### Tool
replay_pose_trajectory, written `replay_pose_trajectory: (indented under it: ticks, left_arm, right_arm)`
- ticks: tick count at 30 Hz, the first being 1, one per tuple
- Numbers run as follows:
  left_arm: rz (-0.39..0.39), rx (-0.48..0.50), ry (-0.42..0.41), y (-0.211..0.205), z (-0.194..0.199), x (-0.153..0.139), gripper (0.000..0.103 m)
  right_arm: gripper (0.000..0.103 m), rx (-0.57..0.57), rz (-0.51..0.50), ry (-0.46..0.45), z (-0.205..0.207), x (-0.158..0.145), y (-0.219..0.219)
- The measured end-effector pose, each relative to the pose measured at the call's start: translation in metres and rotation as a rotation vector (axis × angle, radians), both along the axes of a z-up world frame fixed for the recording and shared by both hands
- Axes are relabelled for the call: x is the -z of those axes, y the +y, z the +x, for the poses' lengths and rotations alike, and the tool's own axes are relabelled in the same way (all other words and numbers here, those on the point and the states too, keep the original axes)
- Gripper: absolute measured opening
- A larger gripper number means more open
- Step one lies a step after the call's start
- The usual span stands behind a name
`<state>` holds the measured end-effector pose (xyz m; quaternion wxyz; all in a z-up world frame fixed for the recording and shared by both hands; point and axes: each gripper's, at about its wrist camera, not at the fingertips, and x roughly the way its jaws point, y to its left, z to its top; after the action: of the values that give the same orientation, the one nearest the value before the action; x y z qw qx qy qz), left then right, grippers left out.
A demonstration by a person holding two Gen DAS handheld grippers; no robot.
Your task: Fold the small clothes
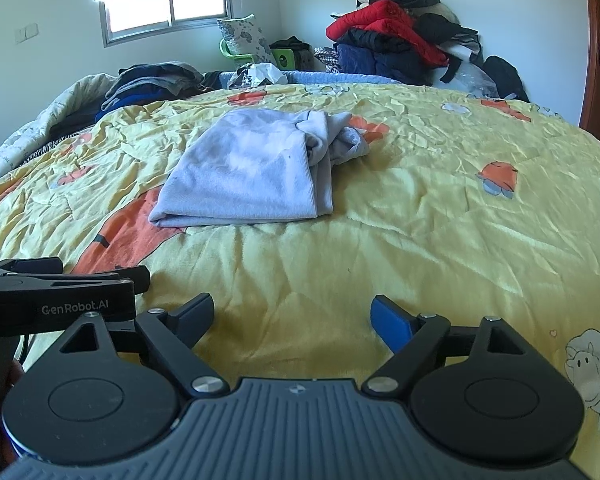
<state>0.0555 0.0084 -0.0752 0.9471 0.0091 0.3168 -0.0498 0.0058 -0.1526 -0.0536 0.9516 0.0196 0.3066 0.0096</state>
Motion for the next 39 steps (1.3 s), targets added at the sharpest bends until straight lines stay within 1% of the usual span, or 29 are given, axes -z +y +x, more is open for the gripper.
replay_pose_trajectory:
  ticks: [13, 23, 28, 31, 39]
  left_arm:
    - [0.008, 0.000, 0.009, 0.003, -0.004, 0.001, 0.103]
    - [-0.010, -0.028, 0.012, 0.020, -0.004, 0.001, 0.103]
    - [0.019, -0.024, 0.013, 0.018, -0.003, 0.001, 0.103]
    - [0.009, -0.024, 0.012, 0.018, -0.004, 0.001, 0.103]
    - [0.015, -0.021, 0.012, 0.016, -0.004, 0.002, 0.103]
  right_arm:
    - [0.093, -0.006, 0.005, 0.009, -0.004, 0.002, 0.000]
    - [0.098, -0.019, 0.007, 0.015, -0.006, 0.003, -0.001]
    - [0.103, -0.024, 0.005, 0.015, -0.006, 0.004, 0.001]
    - [0.103, -0.027, -0.012, 0.016, -0.005, 0.006, 0.003]
    - [0.103, -0.027, -0.025, 0.019, -0.005, 0.007, 0.004]
